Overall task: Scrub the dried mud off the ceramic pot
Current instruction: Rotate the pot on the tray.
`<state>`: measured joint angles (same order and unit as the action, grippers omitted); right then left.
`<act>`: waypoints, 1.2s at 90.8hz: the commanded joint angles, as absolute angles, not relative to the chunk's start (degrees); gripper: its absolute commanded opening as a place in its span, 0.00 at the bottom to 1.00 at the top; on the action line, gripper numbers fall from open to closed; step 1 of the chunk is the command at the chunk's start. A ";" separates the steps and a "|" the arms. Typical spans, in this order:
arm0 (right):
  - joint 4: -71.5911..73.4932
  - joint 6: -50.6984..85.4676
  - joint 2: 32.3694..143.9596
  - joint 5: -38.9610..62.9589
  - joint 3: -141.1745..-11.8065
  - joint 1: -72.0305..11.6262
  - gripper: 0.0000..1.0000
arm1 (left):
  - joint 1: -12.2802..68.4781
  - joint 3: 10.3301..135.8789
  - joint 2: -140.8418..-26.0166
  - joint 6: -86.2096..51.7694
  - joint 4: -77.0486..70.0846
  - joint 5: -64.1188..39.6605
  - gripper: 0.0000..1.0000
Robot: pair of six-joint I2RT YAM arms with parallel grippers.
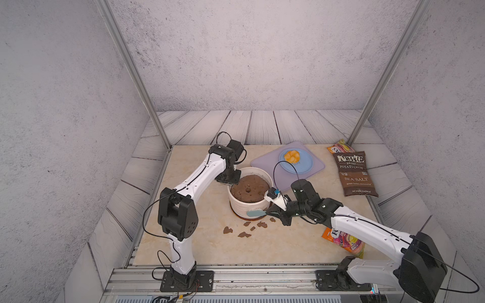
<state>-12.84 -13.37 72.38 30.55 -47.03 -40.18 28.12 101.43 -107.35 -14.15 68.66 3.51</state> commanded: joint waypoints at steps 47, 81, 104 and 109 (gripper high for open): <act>-9.56 -13.44 74.42 30.09 -40.50 -37.65 0.00 | 28.21 102.54 -107.75 -8.76 74.37 6.55 0.06; -10.88 -8.82 68.99 35.19 -39.79 -42.78 0.00 | 28.25 105.68 -107.69 -11.70 75.15 7.00 0.24; -13.36 -6.94 64.50 35.93 -40.12 -46.01 0.00 | 28.21 108.10 -106.21 -16.46 77.41 7.82 0.40; -13.45 -6.70 63.74 35.72 -40.43 -46.05 0.00 | 28.21 108.62 -105.77 -17.91 78.16 7.59 0.45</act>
<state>-11.94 -8.23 65.71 34.63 -39.92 -46.02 28.29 106.65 -108.03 -14.92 74.59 6.52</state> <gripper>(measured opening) 0.066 0.421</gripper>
